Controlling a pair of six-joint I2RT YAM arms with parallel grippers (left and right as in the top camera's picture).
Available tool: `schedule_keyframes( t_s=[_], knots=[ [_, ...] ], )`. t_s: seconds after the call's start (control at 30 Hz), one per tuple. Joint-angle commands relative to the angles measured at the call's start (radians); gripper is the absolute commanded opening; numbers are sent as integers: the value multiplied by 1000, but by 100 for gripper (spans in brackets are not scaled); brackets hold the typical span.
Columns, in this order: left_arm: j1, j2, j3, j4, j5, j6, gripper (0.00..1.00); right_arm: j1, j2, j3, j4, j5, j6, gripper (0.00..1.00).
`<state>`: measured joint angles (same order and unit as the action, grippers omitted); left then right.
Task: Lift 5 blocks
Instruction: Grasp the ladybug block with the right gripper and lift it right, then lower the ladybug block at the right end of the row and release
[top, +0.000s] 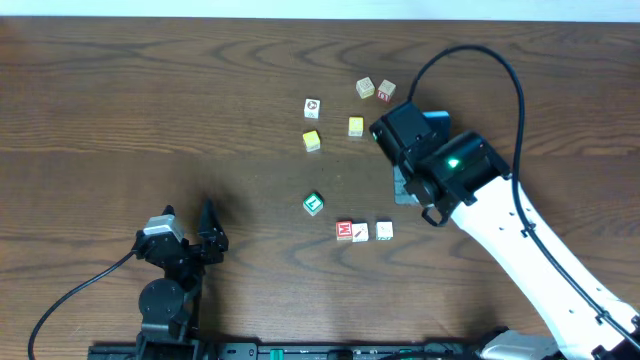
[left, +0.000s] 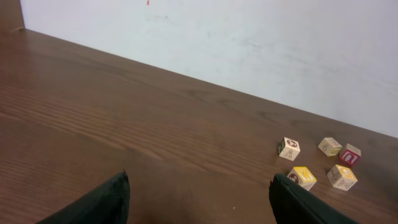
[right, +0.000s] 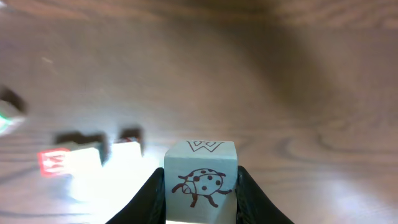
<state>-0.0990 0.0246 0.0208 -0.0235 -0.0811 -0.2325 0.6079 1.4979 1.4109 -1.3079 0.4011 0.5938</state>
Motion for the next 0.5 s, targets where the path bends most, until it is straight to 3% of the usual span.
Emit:
schedule_keyframes(
  t_s=[0.0,0.17,0.47],
  knots=[
    [-1,1,-17,-43,-17,2,72,-6,2,-135,41,35,67,16],
    [-1,1,-17,-43,-17,2,72,-6,2,-365,228,-46,82,14],
    [-1,1,-17,-43,-17,2,72,-6,2,-558,463,-180,82,14]
  ],
)
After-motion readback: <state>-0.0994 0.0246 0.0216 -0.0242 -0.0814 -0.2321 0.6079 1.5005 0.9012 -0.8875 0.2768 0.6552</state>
